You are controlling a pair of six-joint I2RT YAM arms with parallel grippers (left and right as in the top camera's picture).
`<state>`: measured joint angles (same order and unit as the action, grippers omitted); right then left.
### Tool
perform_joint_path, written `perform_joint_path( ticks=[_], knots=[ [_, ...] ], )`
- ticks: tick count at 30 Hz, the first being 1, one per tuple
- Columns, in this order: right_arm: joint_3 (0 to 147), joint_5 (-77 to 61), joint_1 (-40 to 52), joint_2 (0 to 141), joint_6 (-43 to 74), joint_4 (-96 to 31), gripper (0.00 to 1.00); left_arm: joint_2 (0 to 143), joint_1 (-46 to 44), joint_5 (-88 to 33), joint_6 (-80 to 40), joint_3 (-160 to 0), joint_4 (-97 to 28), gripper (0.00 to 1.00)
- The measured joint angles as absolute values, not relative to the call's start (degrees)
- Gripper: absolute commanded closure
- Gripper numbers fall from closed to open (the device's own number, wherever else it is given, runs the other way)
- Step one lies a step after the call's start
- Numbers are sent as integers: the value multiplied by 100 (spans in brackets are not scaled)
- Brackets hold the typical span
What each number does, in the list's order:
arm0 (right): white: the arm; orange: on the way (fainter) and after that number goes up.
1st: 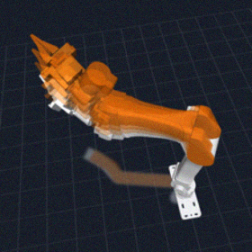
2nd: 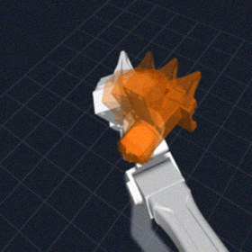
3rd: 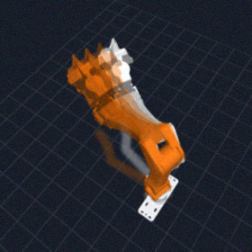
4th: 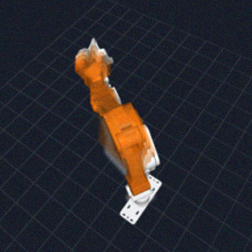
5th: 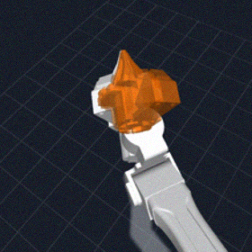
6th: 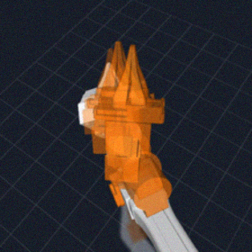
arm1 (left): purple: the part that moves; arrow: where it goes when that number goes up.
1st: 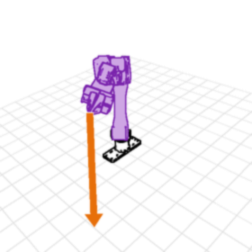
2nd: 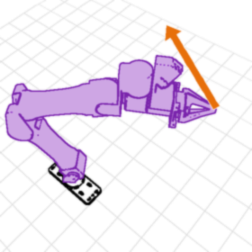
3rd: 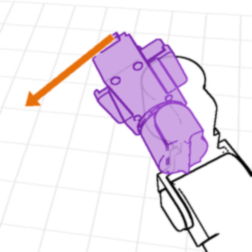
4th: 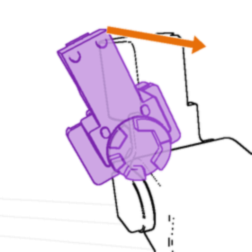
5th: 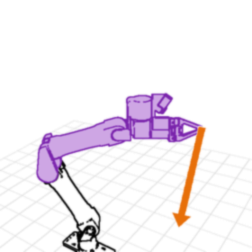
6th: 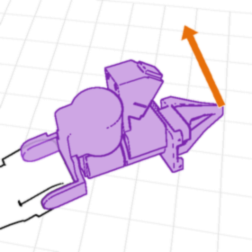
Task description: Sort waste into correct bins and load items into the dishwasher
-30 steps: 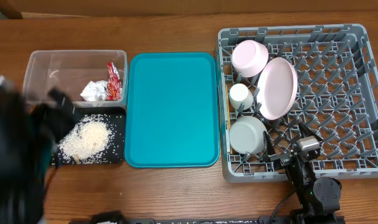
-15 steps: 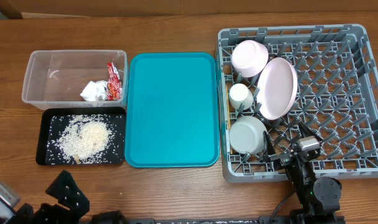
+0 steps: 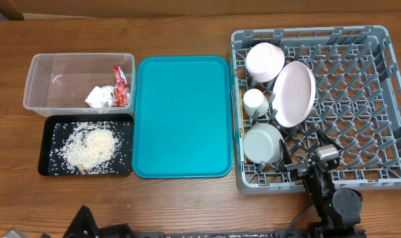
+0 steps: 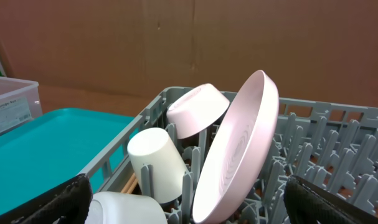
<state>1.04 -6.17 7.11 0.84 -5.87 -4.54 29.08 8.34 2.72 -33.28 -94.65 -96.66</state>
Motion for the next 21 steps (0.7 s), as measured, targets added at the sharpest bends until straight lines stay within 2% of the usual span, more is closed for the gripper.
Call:
perform_joint_path(
  ticks=[5, 10, 14, 21],
  knots=[
    [104, -617, 711, 84, -600, -454, 0, 2460, 834, 217, -3328, -8667, -9539, 0],
    [104, -617, 711, 84, -600, -456, 0, 1905, 834, 176, -3328, -7669, -8785, 0],
    [104, -622, 711, 84, -604, -456, 0, 1472, 834, 19, -3326, -6875, -7745, 0],
    [104, -615, 711, 84, -600, -451, 0, 755, 834, -471, -3330, -5380, -5015, 0]
  ],
)
